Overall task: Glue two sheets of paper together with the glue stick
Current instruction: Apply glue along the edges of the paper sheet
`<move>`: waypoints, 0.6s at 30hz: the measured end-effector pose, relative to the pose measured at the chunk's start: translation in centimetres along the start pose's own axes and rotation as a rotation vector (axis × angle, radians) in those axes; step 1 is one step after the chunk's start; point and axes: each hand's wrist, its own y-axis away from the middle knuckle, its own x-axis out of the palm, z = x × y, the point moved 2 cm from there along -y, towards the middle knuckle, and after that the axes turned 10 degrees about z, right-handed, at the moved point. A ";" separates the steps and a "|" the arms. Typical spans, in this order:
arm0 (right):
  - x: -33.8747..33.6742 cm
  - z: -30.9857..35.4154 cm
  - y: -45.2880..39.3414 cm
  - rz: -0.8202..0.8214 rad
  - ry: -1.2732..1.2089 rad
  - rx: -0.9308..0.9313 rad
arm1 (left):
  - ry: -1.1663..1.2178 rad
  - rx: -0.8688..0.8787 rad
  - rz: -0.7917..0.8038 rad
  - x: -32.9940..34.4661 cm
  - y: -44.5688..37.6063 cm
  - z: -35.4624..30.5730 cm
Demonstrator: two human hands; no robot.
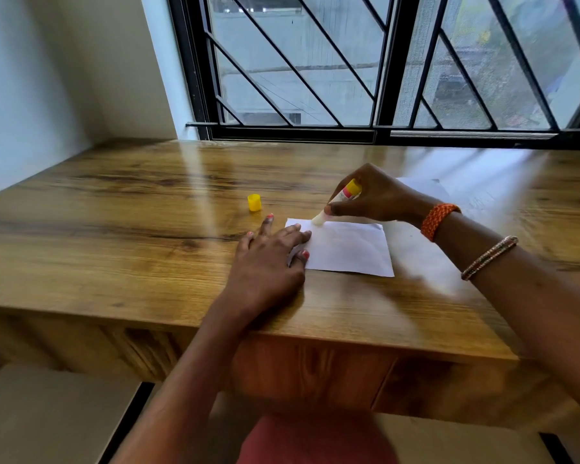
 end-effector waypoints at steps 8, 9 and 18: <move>-1.0 -1.1 1.6 -0.033 -0.006 0.016 | 0.005 -0.006 -0.008 0.1 -0.1 0.1; -1.1 -1.3 1.8 -0.042 -0.008 0.022 | 0.010 -0.010 -0.008 0.1 -0.2 0.1; -1.8 -1.9 3.9 -0.080 0.002 0.063 | 0.027 -0.024 -0.017 0.3 -0.1 0.3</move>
